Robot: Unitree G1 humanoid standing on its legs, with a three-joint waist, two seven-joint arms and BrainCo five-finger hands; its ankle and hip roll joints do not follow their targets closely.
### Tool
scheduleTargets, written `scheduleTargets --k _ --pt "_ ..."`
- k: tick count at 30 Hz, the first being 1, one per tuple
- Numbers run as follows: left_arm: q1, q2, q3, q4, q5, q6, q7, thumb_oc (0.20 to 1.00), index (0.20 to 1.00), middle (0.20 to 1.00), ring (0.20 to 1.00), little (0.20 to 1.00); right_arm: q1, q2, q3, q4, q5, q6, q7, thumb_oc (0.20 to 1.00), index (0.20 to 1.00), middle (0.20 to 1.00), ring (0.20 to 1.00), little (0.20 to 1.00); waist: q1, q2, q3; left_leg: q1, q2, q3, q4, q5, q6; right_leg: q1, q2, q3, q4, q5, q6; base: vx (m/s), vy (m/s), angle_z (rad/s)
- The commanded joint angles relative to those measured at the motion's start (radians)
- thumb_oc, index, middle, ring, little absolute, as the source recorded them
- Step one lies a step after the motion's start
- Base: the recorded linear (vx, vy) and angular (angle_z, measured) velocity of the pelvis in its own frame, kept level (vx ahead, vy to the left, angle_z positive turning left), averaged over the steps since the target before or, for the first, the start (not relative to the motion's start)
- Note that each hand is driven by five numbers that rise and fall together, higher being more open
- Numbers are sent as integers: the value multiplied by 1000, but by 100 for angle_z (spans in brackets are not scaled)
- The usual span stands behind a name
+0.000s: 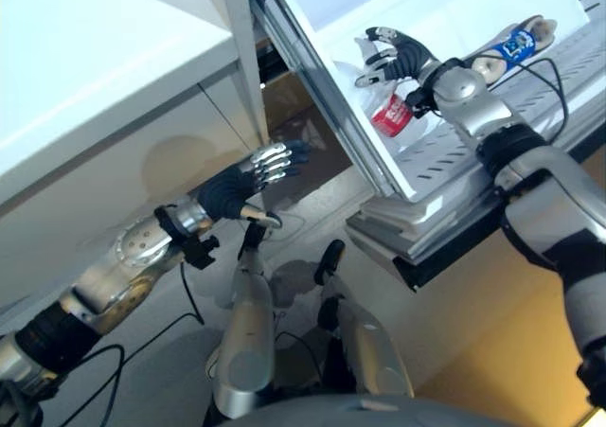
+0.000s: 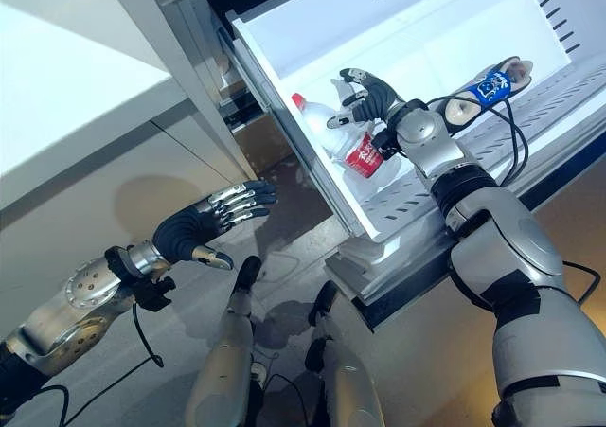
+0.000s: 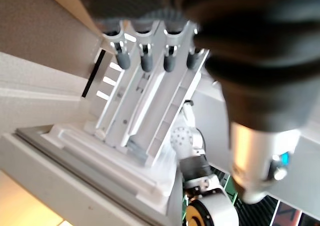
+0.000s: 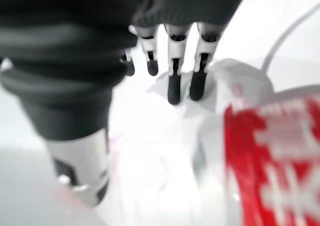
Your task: Take the drinks into the refrigerator
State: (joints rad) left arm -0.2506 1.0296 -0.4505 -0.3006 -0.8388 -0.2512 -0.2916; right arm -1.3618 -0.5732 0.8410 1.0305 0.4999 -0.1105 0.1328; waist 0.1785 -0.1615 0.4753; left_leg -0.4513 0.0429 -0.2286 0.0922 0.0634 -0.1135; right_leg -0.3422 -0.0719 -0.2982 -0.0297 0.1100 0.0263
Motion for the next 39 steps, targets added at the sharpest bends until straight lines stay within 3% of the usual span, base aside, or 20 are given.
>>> scheduleTargets --k 1,9,13,18,19,20,21,25,27,29,30,34,37,38,39 --pt "29 29 51 -152 9 -56 -8 1000 1000 1000 1000 1000 13 85 -1 17 7 -47 -24 1000 1000 1000 1000 1000 -1 7 45 82 -73 32 -150 41 127 -21 -7 -5 113 -82 49 0 0 0" --pt "24 38 51 -150 9 -58 -6 1000 1000 1000 1000 1000 -2 76 2 -3 26 -53 -28 1000 1000 1000 1000 1000 -1 8 45 96 -71 33 -150 40 127 -11 -8 -2 115 -85 49 0 0 0" --pt "28 30 68 -143 14 -61 -6 1000 1000 1000 1000 1000 1 9 -10 -143 112 -70 -30 1000 1000 1000 1000 1000 -5 5 45 117 -73 34 -149 38 126 11 -10 -6 116 -89 51 0 0 0" --pt "58 39 119 -128 22 -62 -6 1000 1000 1000 1000 1000 71 -235 -53 -570 212 -118 12 1000 1000 1000 1000 1000 -25 -9 45 158 -78 36 -127 21 128 61 -20 -9 126 -99 53 0 3 1" --pt "65 39 136 -115 21 -61 -17 1000 1000 1000 1000 1000 134 -355 -137 -709 270 -150 15 1000 1000 1000 1000 1000 -37 -7 45 184 -82 39 -115 8 129 90 -25 -6 133 -108 54 6 13 4" --pt "65 39 136 -115 21 -61 -17 1000 1000 1000 1000 1000 134 -355 -137 -709 270 -150 15 1000 1000 1000 1000 1000 -37 -7 45 184 -82 39 -115 8 129 90 -25 -6 133 -108 54 11 24 5" --pt "87 42 164 -107 17 -61 -28 1000 1000 1000 1000 1000 203 -467 -205 -845 229 -169 17 1000 1000 1000 1000 1000 -48 -7 31 192 -85 43 -107 0 131 105 -30 -2 131 -112 55 0 0 0" --pt "150 10 223 -79 14 -56 -53 1000 1000 1000 1000 1000 464 -590 -512 -981 222 -218 -13 1000 1000 1000 1000 1000 -85 -7 -9 197 -92 48 -86 -14 136 117 -36 5 134 -115 58 18 46 5" --pt "172 -6 242 -70 14 -53 -54 1000 1000 1000 1000 1000 556 -583 -607 -994 233 -229 -20 1000 1000 1000 1000 1000 -92 -8 -19 199 -94 49 -80 -20 139 115 -37 11 141 -116 57 20 52 -6" --pt "235 -56 309 -44 27 -56 -48 1000 1000 1000 1000 1000 793 -544 -848 -1038 180 -255 -60 1000 1000 1000 1000 1000 -116 -9 -42 213 -94 58 -71 -35 146 123 -36 29 155 -126 57 31 65 -7" --pt "250 -72 327 -38 30 -55 -50 1000 1000 1000 1000 1000 858 -514 -912 -1048 180 -260 -62 1000 1000 1000 1000 1000 -119 -10 -49 218 -94 62 -69 -39 148 126 -37 33 157 -128 58 26 50 -13" --pt "304 -170 406 -3 56 -70 -38 1000 1000 1000 1000 1000 1118 -373 -1121 -1094 70 -281 -100 1000 1000 1000 1000 1000 -144 -8 -79 234 -97 78 -57 -59 156 139 -36 52 156 -130 62 33 50 -22" --pt "335 -238 453 14 69 -78 -44 1000 1000 1000 1000 1000 1261 -234 -1201 -1122 -41 -288 -117 1000 1000 1000 1000 1000 -162 4 -94 242 -100 89 -44 -73 162 149 -37 66 152 -132 63 22 63 -17" --pt "341 -249 460 14 80 -82 -47 1000 1000 1000 1000 1000 1285 -199 -1213 -1116 -85 -289 -136 818 818 818 818 818 -166 8 -99 242 -103 92 -40 -77 165 148 -37 71 152 -132 63 3 91 -15" --pt "350 -265 470 15 85 -85 -50 1000 1000 1000 1000 1000 1314 -150 -1212 -1097 -109 -284 -143 200 200 200 200 200 -169 15 -102 249 -102 101 -33 -89 167 151 -38 82 158 -138 64 -13 97 -20"
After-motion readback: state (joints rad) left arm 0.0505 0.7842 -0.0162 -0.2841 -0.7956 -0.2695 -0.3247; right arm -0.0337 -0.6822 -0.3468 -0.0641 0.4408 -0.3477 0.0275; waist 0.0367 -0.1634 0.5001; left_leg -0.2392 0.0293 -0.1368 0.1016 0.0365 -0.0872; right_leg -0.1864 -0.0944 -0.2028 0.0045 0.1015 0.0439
